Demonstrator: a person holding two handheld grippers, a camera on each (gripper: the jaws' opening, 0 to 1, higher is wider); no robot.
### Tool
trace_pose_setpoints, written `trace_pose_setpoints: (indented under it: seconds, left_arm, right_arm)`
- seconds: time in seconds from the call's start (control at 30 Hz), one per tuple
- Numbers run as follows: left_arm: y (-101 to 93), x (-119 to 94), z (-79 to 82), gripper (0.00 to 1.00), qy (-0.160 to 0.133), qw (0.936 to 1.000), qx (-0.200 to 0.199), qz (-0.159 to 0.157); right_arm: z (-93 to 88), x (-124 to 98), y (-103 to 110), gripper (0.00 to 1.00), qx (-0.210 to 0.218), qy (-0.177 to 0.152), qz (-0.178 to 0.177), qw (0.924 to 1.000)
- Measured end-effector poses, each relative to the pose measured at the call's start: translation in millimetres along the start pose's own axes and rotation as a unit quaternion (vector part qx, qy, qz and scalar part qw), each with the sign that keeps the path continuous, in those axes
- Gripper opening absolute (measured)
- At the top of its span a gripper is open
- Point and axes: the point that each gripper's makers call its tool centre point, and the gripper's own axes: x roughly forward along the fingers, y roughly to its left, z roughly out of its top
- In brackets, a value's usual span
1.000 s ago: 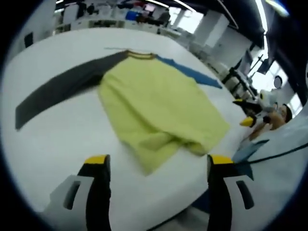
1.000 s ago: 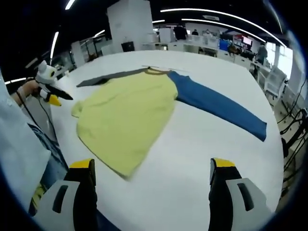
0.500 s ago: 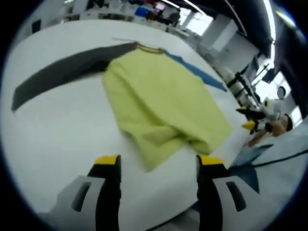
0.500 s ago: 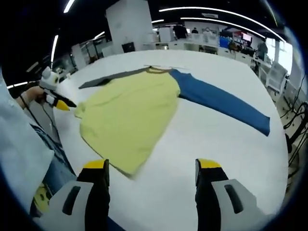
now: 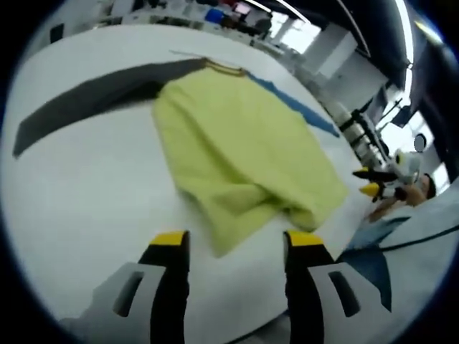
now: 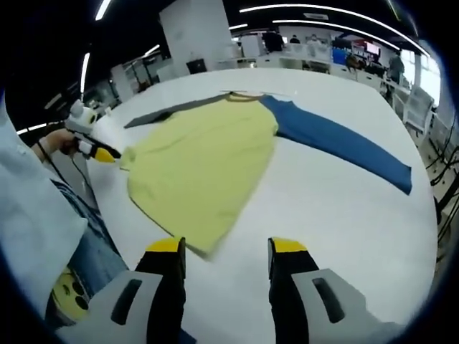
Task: Fold the garment on the visible template until the final outline fits inside the template.
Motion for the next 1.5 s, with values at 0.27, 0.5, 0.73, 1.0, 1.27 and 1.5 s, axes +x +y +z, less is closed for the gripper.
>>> trace_pose_setpoints:
  seconds: [0.27, 0.5, 0.73, 1.0, 1.27, 1.5]
  left_arm:
    - [0.6, 3, 3.1, 0.43, 0.001, 1.0000, -0.005, -0.003]
    - [0.4, 5, 3.5, 0.38, 0.009, 0.9999, -0.005, -0.004]
    - [0.6, 6, 4.0, 0.32, 0.013, 0.9999, -0.005, -0.005]
    - [5.8, 7, 3.7, 0.28, 0.019, 0.9998, -0.002, 0.001]
    - [12.1, 8, 4.9, 0.22, 0.014, 0.9999, -0.009, 0.004]
    - [13.9, 10, 3.2, 0.17, 0.018, 0.9998, -0.008, 0.005]
  right_arm:
    - [-4.6, 2, 5, 0.32, 0.008, 0.006, 0.007, 0.9999]
    - [-12.9, 5, 2, 0.24, 0.002, 0.016, 0.002, 0.9999]
    - [-17.2, 7, 2, 0.16, 0.001, 0.022, 0.003, 0.9997]
    - [-20.0, 15, 10, 0.16, 0.016, 0.026, 0.021, 0.9993]
    - [-18.2, 25, 14, 0.14, 0.017, 0.032, 0.033, 0.9988]
    - [-17.8, 31, 17, 0.13, 0.017, 0.036, 0.040, 0.9984]
